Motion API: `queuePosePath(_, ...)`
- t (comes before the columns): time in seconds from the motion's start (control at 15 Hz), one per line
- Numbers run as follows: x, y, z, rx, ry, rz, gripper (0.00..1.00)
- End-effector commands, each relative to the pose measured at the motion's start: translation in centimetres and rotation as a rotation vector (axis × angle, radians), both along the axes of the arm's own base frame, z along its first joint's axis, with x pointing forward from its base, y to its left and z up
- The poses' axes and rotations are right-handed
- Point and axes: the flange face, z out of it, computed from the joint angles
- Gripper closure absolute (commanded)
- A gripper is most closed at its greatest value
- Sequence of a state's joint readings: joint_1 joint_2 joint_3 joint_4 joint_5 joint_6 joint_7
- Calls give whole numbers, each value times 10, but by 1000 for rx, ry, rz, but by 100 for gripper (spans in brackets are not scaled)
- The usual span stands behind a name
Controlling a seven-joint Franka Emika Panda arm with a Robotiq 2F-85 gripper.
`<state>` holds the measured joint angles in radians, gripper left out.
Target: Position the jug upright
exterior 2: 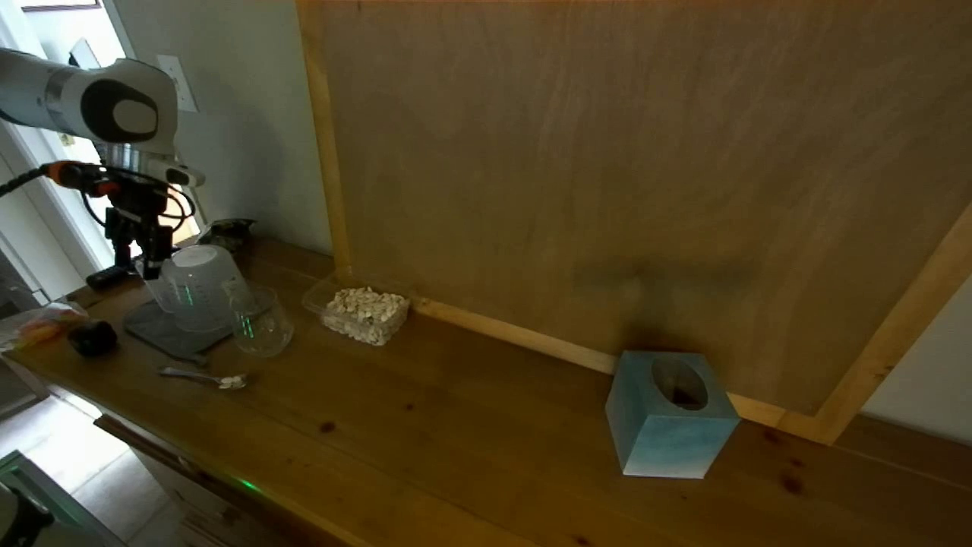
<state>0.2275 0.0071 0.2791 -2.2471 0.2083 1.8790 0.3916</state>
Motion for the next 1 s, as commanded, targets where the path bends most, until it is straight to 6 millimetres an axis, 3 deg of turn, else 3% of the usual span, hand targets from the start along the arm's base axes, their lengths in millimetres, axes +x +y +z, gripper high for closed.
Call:
queuePosePath(0.0,7,7,-1,-54,16,78,44)
queuePosePath(0.53,12,13,-1,-63,12,120,98)
queuePosePath(0.93,5,16,13,-182,142,140,96)
